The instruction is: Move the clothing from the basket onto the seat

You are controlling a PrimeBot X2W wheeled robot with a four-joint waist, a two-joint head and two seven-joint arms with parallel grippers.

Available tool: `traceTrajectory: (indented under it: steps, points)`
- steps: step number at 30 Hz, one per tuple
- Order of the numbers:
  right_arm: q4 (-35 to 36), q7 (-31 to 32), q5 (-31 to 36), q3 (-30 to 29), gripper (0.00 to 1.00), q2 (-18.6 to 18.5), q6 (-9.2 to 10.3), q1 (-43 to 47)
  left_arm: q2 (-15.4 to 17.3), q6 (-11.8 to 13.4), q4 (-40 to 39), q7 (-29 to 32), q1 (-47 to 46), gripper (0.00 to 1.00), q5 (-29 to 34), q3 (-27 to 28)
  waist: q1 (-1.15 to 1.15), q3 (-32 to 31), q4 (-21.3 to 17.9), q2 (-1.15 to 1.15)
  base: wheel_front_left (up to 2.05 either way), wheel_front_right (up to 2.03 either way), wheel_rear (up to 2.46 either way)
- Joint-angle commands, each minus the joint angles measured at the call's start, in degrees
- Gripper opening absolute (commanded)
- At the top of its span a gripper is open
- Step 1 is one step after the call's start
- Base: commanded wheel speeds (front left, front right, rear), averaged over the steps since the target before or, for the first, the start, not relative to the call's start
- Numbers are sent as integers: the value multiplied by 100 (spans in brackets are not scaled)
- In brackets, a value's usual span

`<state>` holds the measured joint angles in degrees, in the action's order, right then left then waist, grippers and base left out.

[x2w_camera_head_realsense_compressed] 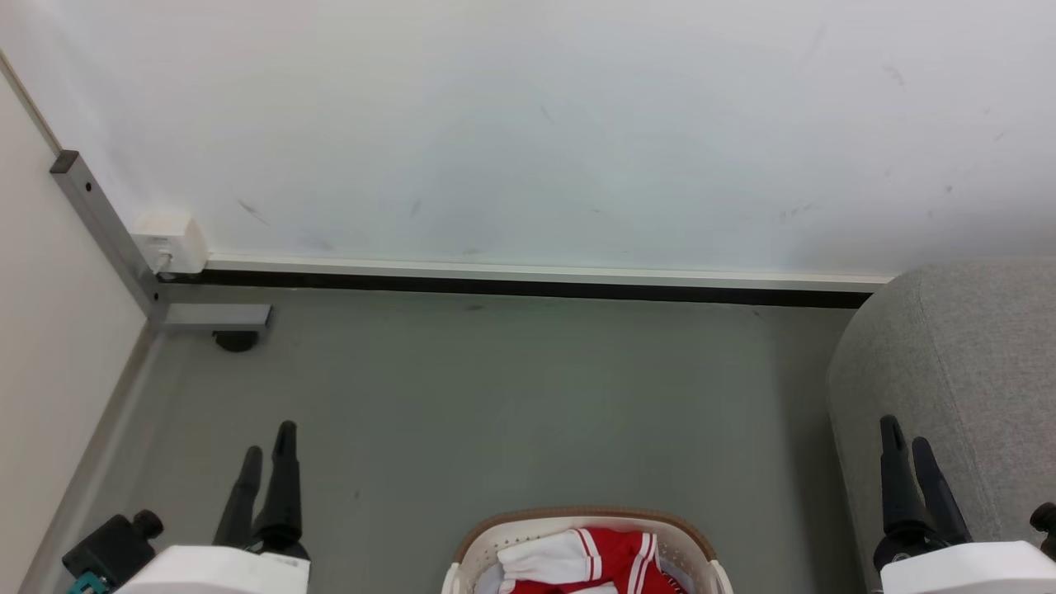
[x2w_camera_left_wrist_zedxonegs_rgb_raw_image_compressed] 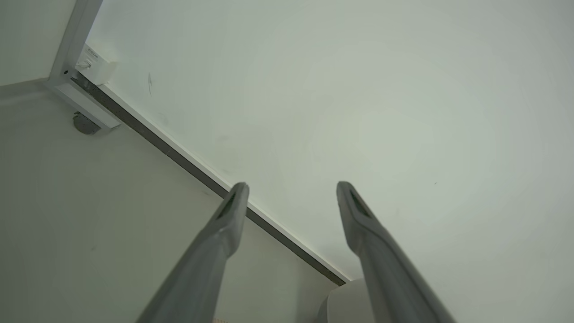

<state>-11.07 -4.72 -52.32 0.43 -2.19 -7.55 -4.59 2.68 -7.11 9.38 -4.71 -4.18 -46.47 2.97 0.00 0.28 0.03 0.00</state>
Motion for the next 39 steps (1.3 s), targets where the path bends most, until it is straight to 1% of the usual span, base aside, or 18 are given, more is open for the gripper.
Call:
traceTrajectory:
  steps: [1,7,12,23,39]
  points:
    - [55,-45,165,17,100,-62,5,-142,48,-23,-60,-47,-39,100,179,4,0,0,-1,0,0,0,0]
    - [-13,-154,903,67,100,-66,5,-134,39,-6,-56,-157,-15,100,715,-37,0,-6,5,0,0,0,0]
    - [-37,-236,1338,43,100,-68,6,-128,67,-14,-55,-237,-12,100,1116,-97,0,-6,11,0,0,0,0]
    - [-253,-409,1998,67,100,-74,7,-175,82,-30,-64,-415,-3,100,1765,-200,0,-12,13,0,0,0,0]
    - [-241,-628,2726,218,100,-80,8,-198,61,-36,-14,-629,-8,100,2594,-211,0,-13,21,0,0,0,0]
